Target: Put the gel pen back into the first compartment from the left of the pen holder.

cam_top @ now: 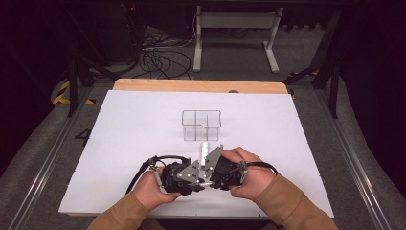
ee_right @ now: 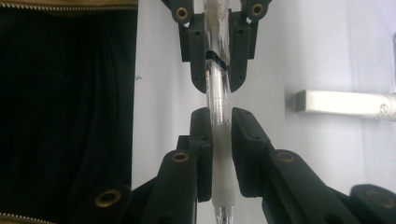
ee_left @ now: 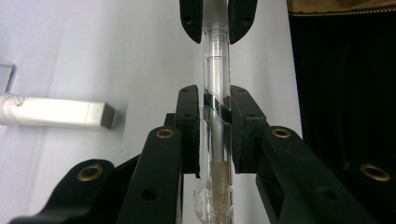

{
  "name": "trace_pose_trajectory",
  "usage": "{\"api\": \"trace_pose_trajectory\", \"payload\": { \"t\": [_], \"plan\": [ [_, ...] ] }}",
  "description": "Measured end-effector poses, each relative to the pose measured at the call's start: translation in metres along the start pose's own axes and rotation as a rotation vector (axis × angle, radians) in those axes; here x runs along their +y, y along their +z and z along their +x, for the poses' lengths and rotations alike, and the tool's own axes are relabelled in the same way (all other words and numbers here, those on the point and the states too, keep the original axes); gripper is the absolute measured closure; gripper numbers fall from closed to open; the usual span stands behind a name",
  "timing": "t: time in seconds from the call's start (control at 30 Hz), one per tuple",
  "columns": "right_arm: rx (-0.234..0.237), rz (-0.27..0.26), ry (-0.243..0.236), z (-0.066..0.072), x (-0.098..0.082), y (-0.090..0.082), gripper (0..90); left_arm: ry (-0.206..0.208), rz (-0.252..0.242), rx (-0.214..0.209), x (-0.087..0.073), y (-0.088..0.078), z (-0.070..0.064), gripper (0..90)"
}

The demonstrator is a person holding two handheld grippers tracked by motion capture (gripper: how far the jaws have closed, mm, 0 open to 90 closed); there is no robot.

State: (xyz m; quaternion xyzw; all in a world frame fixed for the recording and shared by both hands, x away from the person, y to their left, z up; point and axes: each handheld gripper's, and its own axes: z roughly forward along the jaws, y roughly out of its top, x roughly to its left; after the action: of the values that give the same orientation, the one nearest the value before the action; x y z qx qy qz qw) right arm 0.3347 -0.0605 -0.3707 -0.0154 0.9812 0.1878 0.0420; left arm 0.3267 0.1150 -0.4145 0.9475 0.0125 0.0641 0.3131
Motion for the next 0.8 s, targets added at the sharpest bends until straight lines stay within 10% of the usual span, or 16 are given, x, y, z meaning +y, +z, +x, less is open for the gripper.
{"api": "trace_pose_trajectory", "payload": {
  "t": [0.8],
  "plan": [
    [-0.112, -0.332, 0.174, -0.001, -0.027, -0.026, 44.7, -0.075, -0.085, 0.022, -0.009, -0.012, 0.012, 76.6]
  ]
}}
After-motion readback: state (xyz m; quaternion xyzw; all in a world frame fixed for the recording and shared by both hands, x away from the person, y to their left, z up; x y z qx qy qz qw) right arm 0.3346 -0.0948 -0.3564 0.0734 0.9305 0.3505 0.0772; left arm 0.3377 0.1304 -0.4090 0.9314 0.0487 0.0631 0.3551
